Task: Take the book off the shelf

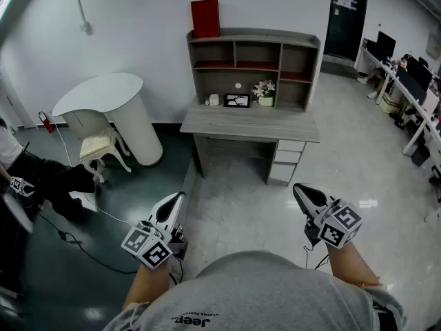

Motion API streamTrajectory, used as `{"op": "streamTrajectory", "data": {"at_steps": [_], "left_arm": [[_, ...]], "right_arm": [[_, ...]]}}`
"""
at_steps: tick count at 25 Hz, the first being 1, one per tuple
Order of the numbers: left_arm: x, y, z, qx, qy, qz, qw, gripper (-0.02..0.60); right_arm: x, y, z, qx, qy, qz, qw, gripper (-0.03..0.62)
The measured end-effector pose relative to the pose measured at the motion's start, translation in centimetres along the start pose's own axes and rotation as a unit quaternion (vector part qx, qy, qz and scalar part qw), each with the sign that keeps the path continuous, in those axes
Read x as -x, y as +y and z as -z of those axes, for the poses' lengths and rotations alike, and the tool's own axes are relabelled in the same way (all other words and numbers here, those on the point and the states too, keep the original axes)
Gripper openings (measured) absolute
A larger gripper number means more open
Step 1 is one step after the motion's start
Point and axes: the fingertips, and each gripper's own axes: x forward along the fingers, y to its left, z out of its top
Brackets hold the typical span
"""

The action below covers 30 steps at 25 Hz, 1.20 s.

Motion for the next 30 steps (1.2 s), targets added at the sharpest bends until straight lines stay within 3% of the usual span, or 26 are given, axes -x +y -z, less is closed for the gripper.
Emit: {"op": "streamTrajectory", "data": {"at_steps": [18,30], "left_arm": [[0.1,0.2,0.8,0.009,0.013,0.010,0.9998,0.021],[2.6,4.7,-0.7,0.019,0.011,0.018,0.9996,0.020]], "right_arm": [[-0.5,0.6,0.4,0.010,0.021,0.014,1.000,0.008],[-4.6,3.9,0.0,0.009,0.027,0.022,0.999,0.015]]}}
